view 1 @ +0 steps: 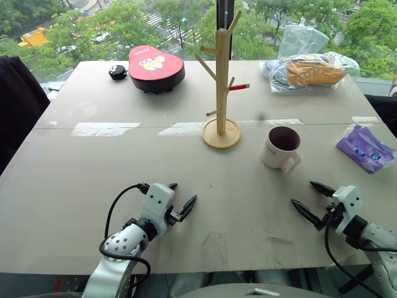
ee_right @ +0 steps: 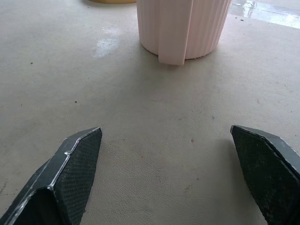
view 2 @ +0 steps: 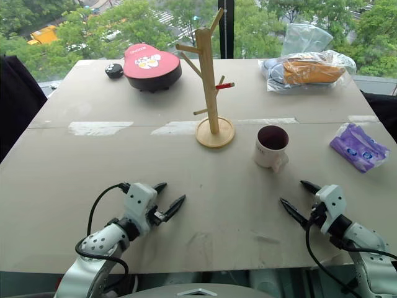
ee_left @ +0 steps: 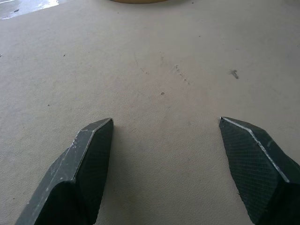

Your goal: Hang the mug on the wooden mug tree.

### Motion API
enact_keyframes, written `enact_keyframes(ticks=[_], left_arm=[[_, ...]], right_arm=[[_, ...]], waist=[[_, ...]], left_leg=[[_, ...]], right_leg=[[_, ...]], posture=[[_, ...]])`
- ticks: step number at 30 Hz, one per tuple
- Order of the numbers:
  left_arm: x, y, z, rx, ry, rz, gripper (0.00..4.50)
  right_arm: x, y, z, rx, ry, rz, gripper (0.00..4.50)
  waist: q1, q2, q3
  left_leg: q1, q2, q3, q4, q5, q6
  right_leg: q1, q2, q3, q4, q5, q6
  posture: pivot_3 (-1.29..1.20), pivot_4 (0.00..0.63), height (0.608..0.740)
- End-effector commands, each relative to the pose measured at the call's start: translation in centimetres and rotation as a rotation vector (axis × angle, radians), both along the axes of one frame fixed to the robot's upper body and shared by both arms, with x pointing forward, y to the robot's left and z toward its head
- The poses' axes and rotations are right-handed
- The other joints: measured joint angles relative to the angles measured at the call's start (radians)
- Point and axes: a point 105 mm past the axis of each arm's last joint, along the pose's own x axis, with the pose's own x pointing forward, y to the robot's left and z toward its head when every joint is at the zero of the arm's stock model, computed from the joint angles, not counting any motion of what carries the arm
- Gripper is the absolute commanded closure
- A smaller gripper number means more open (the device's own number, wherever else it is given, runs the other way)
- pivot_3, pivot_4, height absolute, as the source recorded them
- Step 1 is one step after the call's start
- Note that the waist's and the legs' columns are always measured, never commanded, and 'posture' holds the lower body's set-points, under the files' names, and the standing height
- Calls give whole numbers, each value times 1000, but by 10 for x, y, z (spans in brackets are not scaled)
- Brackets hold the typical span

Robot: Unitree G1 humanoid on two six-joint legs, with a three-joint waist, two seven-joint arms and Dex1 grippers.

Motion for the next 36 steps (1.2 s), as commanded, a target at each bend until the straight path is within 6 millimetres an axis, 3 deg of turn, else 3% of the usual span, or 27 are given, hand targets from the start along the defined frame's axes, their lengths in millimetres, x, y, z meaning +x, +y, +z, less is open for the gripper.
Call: enact_keyframes(ticks=[1, 18, 22, 31, 36], left_arm=[[-4, -5, -1, -22, 3, -51, 807], [-3, -1, -12, -32, -7, -114, 807], [-5, -8, -8, -41, -5, -180, 807], [-7, -55, 49, -61, -26, -577, 807], [-3, -65, 71, -44, -62, -669, 807]], right_arm=[[-2, 8, 10, 19, -41, 9, 55], [-2, 25, 9, 67, -59, -27, 55], [10, 18, 11, 74, -53, -186, 55], [25, 44, 44, 108, -82, -369, 55], [34, 38, 49, 96, -101, -492, 55]], waist=[[0, 0, 0], [0, 2, 0], [0, 2, 0], [-3, 3, 1], [-10, 3, 1]], left_leg=[[0, 0, 0, 0, 0, 0], [0, 0, 0, 0, 0, 0], [1, 0, -1, 0, 0, 0], [-2, 0, -3, 0, 0, 0], [-2, 0, 0, 0, 0, 0]], right_leg=[[0, 0, 0, 0, 0, 0], [0, 0, -1, 0, 0, 0], [0, 0, -1, 0, 0, 0], [-3, 1, -3, 1, 0, 0], [-3, 2, -1, 1, 0, 0]], posture=[[0, 150, 740], [0, 150, 740], [0, 150, 740], [0, 150, 740], [0, 150, 740]])
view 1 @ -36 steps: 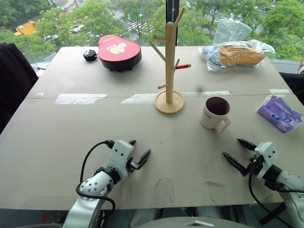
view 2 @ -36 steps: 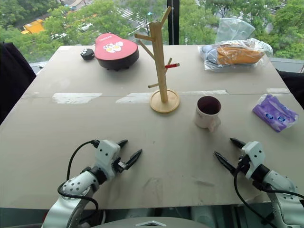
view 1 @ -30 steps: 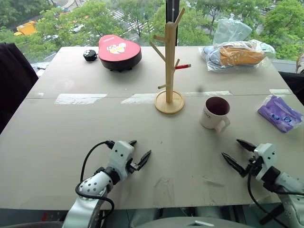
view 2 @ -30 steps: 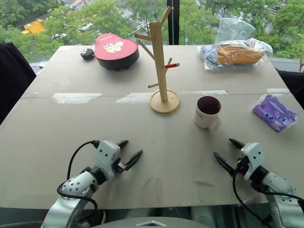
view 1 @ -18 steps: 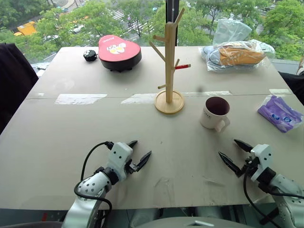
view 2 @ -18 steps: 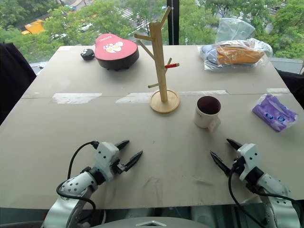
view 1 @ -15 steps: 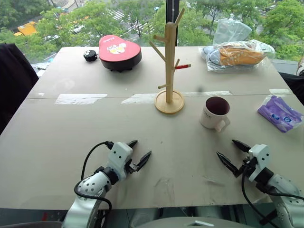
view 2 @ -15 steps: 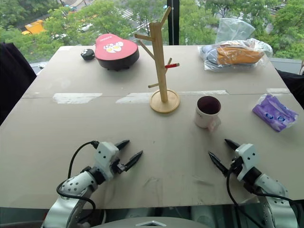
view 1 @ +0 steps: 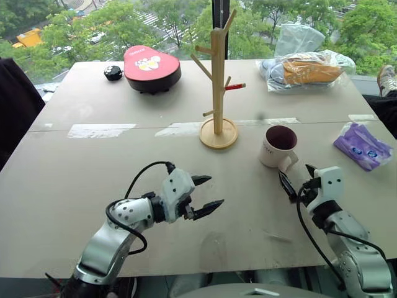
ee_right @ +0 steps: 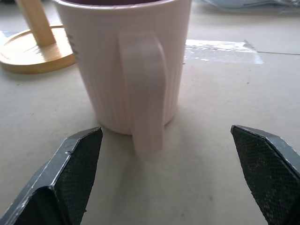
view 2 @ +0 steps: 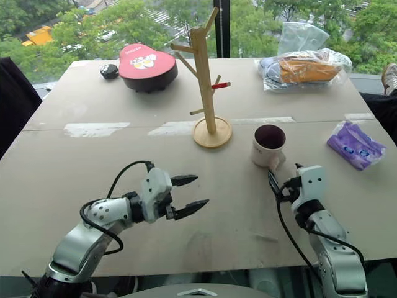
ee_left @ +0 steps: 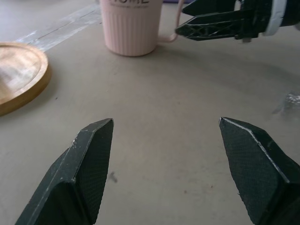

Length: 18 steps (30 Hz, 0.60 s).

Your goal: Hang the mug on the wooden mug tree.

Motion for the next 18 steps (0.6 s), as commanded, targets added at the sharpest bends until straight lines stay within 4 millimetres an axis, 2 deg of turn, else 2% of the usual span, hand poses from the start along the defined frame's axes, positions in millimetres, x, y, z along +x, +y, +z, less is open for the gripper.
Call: enact_keyframes(ticks=[1, 6, 12, 13, 14, 16, 18], left_arm=[[0, -7, 21, -8, -53, -60, 807], [4, -8, 36, 3, -97, -86, 807], [3, -15, 47, 1, -121, -88, 807], [3, -16, 46, 1, -121, -84, 807], [3, -17, 45, 2, -121, -81, 807], [2, -18, 43, -1, -120, -77, 807], [3, -18, 42, -3, -122, -67, 807]], right_arm=[[4, -8, 9, -27, -32, -97, 55], [12, -11, -2, -36, -7, -143, 55], [24, -13, -3, -13, -24, -174, 55], [25, -14, -3, -4, -28, -180, 438], [27, -13, -4, 6, -32, -181, 557], [28, -11, -3, 18, -40, -176, 1187], [29, -10, -3, 22, -50, -165, 2234]], waist=[[1, 0, 0], [2, 0, 0], [-2, 0, 0], [-3, 0, 0], [-4, 0, 0], [-7, 0, 0], [-8, 0, 0]], left_leg=[[0, 0, 0, 0, 0, 0], [-1, 0, 1, 0, 0, 0], [-1, 1, 2, 0, 0, 0], [-1, 1, 2, 0, 0, 0], [-1, 1, 2, 0, 0, 0], [-1, 1, 2, 0, 0, 0], [-1, 0, 2, 0, 0, 0]], right_leg=[[-1, 1, 0, 0, 0, 0], [-3, 3, 1, 0, 0, 0], [-3, 4, 2, 0, 0, 0], [-3, 4, 2, 1, 0, 0], [-3, 4, 2, 1, 0, 0], [-3, 4, 2, 1, 0, 0], [-3, 4, 3, 0, 0, 0]], posture=[[0, 150, 740], [0, 150, 740], [0, 150, 740], [0, 150, 740], [0, 150, 740], [0, 150, 740], [0, 150, 740]])
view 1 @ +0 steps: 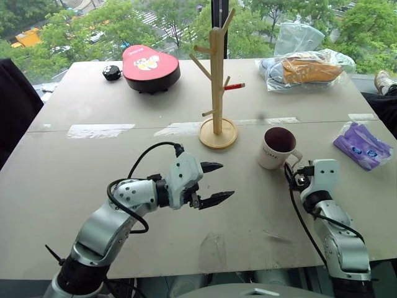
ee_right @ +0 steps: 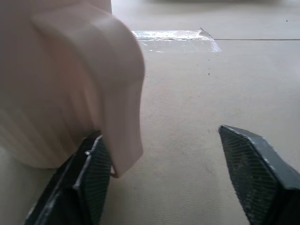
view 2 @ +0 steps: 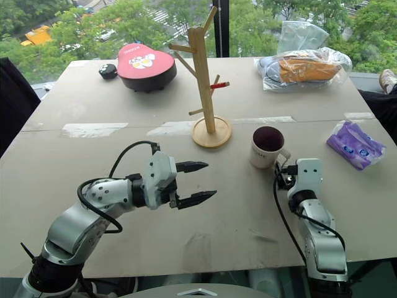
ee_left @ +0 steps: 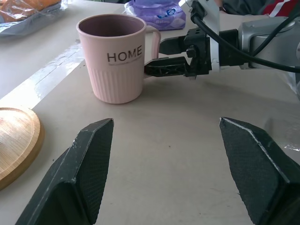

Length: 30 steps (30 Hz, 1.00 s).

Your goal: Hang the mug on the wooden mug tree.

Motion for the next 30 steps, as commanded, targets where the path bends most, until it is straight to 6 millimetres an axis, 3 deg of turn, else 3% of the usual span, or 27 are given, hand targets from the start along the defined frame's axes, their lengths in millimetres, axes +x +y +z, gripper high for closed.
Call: enact_keyframes(ticks=[1, 5, 16, 21, 25, 30], left_arm=[[-1, -4, 7, -12, -45, -5, 807], [5, 0, 9, -12, -57, 25, 807], [11, 4, 9, -28, -77, 83, 807], [21, 6, 20, -107, -127, 162, 807], [26, 4, 50, -373, -210, 266, 807], [19, 9, 73, -567, -336, 378, 807]], right_arm=[[3, -3, 13, 0, -68, -2, 2673], [6, 0, 15, -5, -90, 32, 4489], [22, -1, 41, -86, -178, 220, 4489], [20, 17, 62, -231, -222, 505, 4489], [31, 18, 100, -371, -298, 682, 4489], [44, 23, 148, -501, -372, 839, 4489]], waist=[[-1, 0, 0], [-6, 0, 0], [-10, 0, 0], [-11, -1, 0], [-12, -1, 1], [-11, -3, 1]], left_leg=[[0, 0, 0, 0, 0, 0], [0, 0, 0, 0, 0, 0], [0, 0, 1, 0, 0, 0], [0, 0, 2, 0, 0, 0], [0, 0, 3, 1, 0, 0], [0, 1, 2, 1, 0, 0]], right_leg=[[0, 0, 0, 0, 0, 0], [0, 0, 0, 0, 0, 0], [0, 0, 1, 0, 0, 0], [0, -1, 2, 0, 0, 0], [0, -1, 2, 0, 0, 1], [0, -3, 1, 0, 0, 0]], posture=[[0, 150, 740], [0, 150, 740], [0, 150, 740], [0, 150, 740], [0, 150, 740], [0, 150, 740]])
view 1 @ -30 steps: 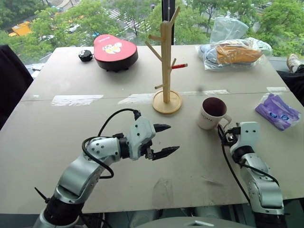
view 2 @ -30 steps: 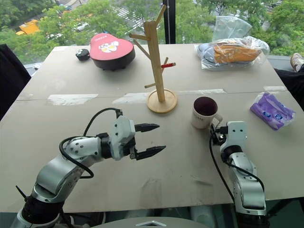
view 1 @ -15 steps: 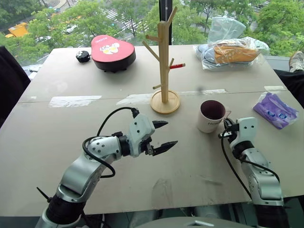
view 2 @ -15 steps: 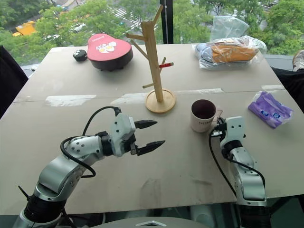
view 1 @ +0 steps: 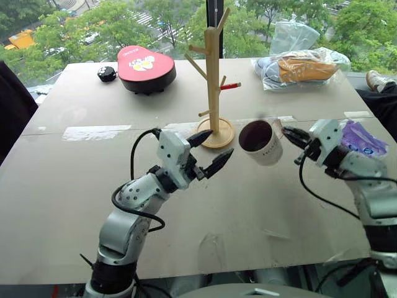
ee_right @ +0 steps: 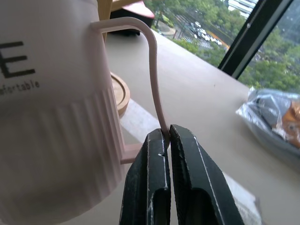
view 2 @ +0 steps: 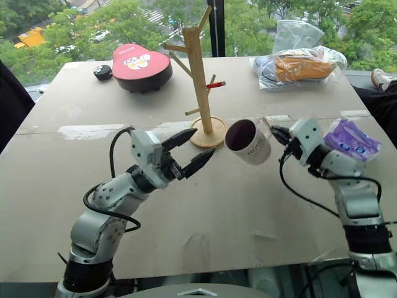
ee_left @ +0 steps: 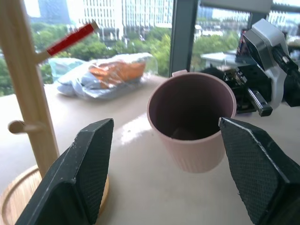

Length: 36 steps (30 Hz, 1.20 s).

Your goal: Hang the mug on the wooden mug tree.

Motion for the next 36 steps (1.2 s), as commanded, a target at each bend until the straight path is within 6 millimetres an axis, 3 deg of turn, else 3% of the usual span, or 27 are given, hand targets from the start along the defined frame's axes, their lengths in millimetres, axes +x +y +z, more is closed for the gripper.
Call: enact_keyframes(ticks=[1, 5, 13, 20, 27, 36], left_arm=[[-10, 10, 29, -121, -158, 117, 807], [-17, 9, 36, -188, -194, 137, 807], [-22, 6, 34, -226, -179, 139, 807], [-23, 1, 39, -234, -174, 160, 807], [-13, 11, 41, -244, -167, 197, 807], [-9, 19, 12, -234, -71, 222, 807]], right_arm=[[4, 7, 39, -66, -91, 131, 4489], [14, 17, 66, -104, -145, 207, 4489], [31, 30, 91, -162, -186, 302, 4489], [45, 45, 90, -224, -194, 339, 4489], [51, 60, 91, -260, -205, 376, 4489], [65, 59, 95, -293, -206, 333, 4489]], waist=[[0, -1, 1], [1, -3, 2], [3, -4, 2], [0, -4, 2], [0, -4, 2], [-2, -4, 2]], left_leg=[[-1, 0, 1, 0, 0, 0], [-1, 0, 2, 0, 0, 0], [-2, -1, 1, 0, 0, 0], [-3, -1, 2, 0, 0, 0], [-4, -1, 3, 0, 0, 0], [-4, -1, 4, 0, 0, 0]], right_leg=[[0, 0, 1, 0, 0, 0], [0, -1, 1, -1, 0, 0], [-1, -2, 1, -1, 0, 0], [-3, -2, 1, -1, 0, 0], [-5, -2, 2, 0, 0, 0], [-6, -3, 1, 0, 0, 0]], posture=[[0, 150, 740], [0, 150, 740], [0, 150, 740], [0, 150, 740], [0, 150, 740], [0, 150, 740]])
